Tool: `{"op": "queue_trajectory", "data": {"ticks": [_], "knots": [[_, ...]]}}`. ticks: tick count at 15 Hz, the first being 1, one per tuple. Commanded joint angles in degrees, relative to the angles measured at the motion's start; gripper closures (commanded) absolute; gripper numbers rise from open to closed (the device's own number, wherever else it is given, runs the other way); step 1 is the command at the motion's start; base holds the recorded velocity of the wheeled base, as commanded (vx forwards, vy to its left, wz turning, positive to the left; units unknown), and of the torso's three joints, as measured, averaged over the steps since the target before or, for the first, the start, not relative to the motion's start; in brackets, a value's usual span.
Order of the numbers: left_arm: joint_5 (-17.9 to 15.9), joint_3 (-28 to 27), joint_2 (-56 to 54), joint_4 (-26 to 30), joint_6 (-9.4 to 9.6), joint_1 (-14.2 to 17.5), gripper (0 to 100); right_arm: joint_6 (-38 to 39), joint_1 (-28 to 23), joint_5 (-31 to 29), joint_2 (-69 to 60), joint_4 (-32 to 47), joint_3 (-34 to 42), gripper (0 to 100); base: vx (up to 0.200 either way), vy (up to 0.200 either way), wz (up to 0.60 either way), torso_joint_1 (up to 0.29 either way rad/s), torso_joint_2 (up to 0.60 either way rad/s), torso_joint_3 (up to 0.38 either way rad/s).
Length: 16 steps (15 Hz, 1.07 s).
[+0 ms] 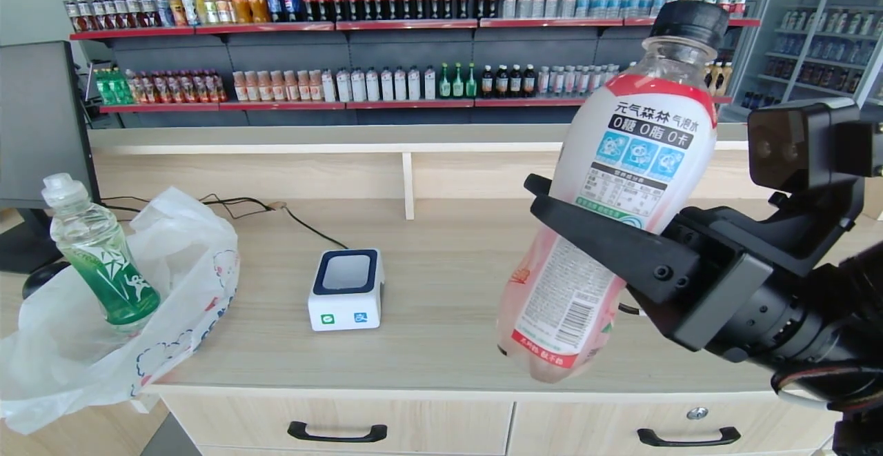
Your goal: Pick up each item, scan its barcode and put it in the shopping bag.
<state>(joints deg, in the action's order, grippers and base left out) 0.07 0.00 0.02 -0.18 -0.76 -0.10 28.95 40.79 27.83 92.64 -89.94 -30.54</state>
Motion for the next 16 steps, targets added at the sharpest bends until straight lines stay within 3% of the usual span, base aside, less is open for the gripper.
{"op": "queue_trajectory", "data": {"ticks": [1,10,16], "knots": [[0.01,0.0,-0.02,0.01,-0.04,0.01,0,1.11,-0.45,0.12,0.88,-0.06,-1.81,100,0.0,0.0,0.0,0.0,0.0,0.0],[0.01,0.0,-0.02,0.01,-0.04,0.01,0,2.86,-0.62,0.47,-0.61,-0.06,-1.37,100,0.0,0.0,0.0,0.0,0.0,0.0],[0.01,0.0,-0.02,0.01,-0.04,0.01,0,-0.12,-0.62,3.11,0.35,-0.06,-0.75,100,0.0,0.0,0.0,0.0,0.0,0.0]]}}
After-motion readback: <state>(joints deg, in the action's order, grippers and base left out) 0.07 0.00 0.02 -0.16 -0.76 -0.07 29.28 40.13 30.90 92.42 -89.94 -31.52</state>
